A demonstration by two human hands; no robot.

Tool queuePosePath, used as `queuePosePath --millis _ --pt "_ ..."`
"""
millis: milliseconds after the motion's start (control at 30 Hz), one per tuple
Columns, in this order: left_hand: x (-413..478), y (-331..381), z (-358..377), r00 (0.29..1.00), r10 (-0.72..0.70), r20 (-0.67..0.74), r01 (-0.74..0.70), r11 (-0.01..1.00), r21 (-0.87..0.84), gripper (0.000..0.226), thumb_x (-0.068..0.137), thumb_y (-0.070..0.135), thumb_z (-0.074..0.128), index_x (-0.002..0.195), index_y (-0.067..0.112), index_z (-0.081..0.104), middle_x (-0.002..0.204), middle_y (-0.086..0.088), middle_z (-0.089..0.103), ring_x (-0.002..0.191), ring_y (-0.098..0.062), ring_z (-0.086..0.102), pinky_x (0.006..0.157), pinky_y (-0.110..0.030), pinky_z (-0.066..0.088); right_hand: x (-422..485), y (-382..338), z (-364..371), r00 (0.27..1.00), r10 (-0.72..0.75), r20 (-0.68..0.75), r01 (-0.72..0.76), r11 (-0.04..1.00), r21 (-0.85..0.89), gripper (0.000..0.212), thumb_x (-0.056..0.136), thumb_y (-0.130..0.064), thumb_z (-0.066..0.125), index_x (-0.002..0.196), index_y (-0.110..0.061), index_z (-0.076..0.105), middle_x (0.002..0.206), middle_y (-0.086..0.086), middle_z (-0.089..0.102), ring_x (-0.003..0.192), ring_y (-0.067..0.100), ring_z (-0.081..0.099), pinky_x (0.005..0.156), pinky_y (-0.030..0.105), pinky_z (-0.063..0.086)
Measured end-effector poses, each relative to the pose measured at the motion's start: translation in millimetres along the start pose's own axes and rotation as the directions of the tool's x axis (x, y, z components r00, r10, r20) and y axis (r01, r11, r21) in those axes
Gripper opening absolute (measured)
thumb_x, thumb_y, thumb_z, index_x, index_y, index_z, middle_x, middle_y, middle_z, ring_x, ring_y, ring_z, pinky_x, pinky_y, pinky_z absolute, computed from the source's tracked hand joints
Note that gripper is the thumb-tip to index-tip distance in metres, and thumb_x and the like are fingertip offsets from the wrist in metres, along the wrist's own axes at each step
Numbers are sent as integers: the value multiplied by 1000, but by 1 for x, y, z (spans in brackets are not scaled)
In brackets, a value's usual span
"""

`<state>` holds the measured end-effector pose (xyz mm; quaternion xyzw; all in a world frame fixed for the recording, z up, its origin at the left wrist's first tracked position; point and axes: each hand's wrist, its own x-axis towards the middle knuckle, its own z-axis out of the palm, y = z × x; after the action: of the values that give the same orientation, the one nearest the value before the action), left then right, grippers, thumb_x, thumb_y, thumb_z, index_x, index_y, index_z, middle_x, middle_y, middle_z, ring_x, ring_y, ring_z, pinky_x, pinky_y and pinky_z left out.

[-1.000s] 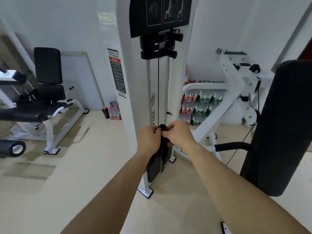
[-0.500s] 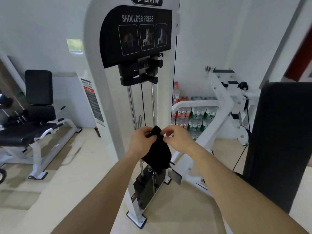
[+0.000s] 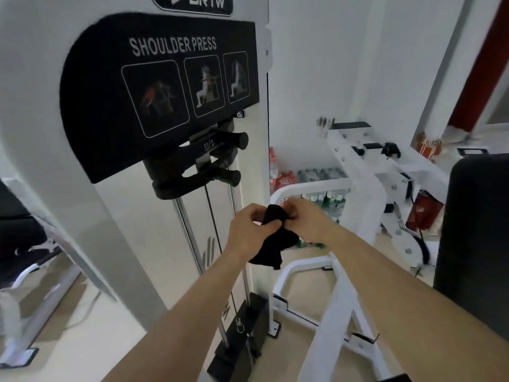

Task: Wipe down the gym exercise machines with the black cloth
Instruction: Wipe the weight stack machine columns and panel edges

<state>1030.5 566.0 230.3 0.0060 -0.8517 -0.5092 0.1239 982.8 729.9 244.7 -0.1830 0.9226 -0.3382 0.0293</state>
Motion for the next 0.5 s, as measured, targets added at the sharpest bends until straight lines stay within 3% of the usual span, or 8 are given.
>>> queuePosePath --millis 100,200,300,433,500 --pt "30 1 18 998 -56 -17 55 998 -28 16 84 25 77 90 16 65 84 5 68 79 -10 67 72 -24 53 30 10 -15 1000 -11 -21 10 1000 -26 15 84 -12 65 87 -26 59 90 -1 70 84 19 66 72 29 52" --pt "60 6 34 987 -145 -73 139 986 -90 11 88 28 69 88 18 63 88 1 69 84 -17 68 78 -35 55 59 26 -29 999 -32 -43 31 999 -16 12 83 -20 70 86 -27 61 87 -8 66 82 14 65 73 30 54" --pt "86 12 49 959 -240 -154 210 960 -187 12 91 30 63 92 19 59 92 0 66 88 -20 65 80 -36 52 87 43 -38 998 -32 -56 33 999 9 15 87 -25 71 99 -24 62 89 -16 60 83 10 60 72 26 47" --pt "119 25 73 902 -309 -301 232 936 -266 16 96 29 58 103 17 52 91 4 59 86 -19 60 71 -32 45 121 62 -49 998 -22 -59 22 1000 8 25 93 -30 65 115 -19 63 102 -7 64 91 15 61 77 28 45" --pt "138 34 81 841 -355 -407 227 916 -331 16 99 29 56 104 16 48 88 6 56 80 -14 58 70 -31 43 135 69 -54 998 -29 -64 30 999 11 26 94 -29 62 118 -19 63 108 -6 66 95 15 61 80 29 46"
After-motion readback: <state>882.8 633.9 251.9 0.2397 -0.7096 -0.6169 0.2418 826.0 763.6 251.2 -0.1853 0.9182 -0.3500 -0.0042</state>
